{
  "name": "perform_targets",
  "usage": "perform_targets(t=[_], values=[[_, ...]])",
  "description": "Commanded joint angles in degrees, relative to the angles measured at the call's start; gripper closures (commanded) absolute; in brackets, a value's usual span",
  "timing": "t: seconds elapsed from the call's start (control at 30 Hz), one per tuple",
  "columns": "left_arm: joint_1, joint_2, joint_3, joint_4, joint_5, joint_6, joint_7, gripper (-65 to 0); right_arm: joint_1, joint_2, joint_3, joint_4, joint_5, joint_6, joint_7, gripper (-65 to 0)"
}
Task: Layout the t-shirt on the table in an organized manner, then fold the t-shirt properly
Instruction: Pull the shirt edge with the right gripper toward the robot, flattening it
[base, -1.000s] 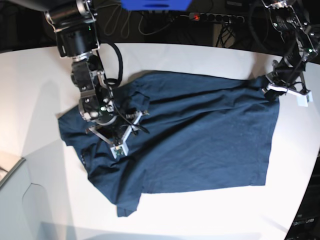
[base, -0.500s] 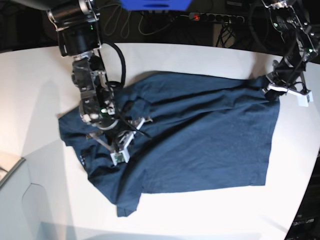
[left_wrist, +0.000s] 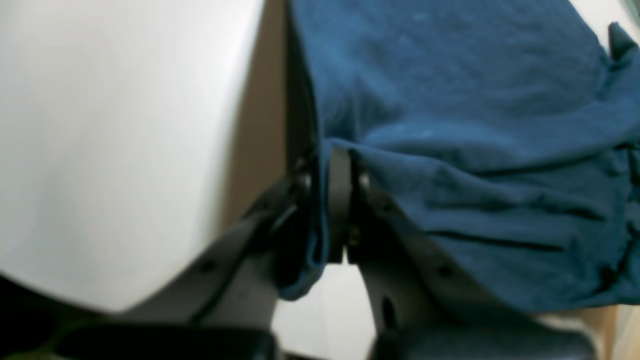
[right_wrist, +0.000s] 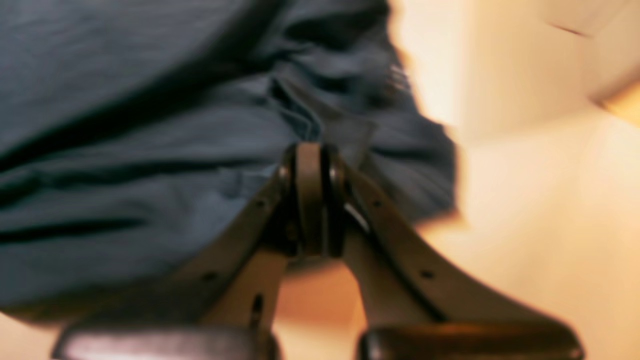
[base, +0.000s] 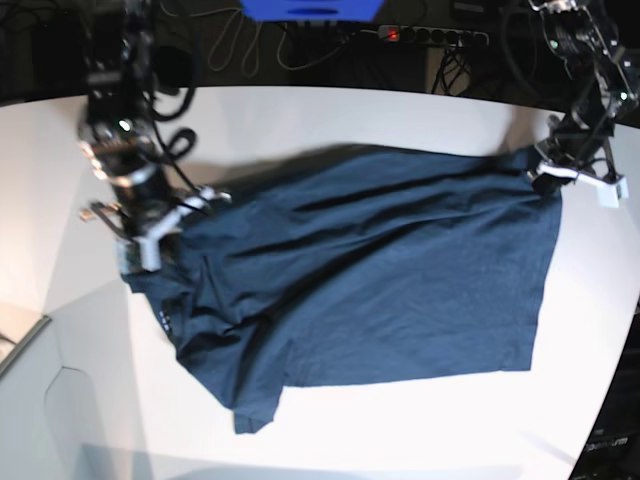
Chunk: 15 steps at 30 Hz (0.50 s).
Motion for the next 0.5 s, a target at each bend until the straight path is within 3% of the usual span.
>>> perform_targets(t=[0.0,0.2,0.3,0.47], values=[[0.0,-0.5,-0.2,1.1,-0.9,-0.4,-0.7,0.0,-1.2,0.0,1.2,2.8,0.5,0.0,1.7,0.0],[0.8,-0.5,-0.2,1.9,-0.9,-0.4,-0.7,0.0,-9.4,0.0,5.8,8.0,0.5,0.1,2.1,0.0],[1.6,-0.6,-0.7,3.0,-0.9,-0.4,-0.7,0.0,-12.9,-0.5,7.9,8.2,0.5,0.1,7.1,0.0],[1.6,-0.4,-4.8,4.6,-0.9,-0.4,-0.1,0.0,-18.7,-4.5,13.0,8.1,0.5,0.1,15.0,0.0]])
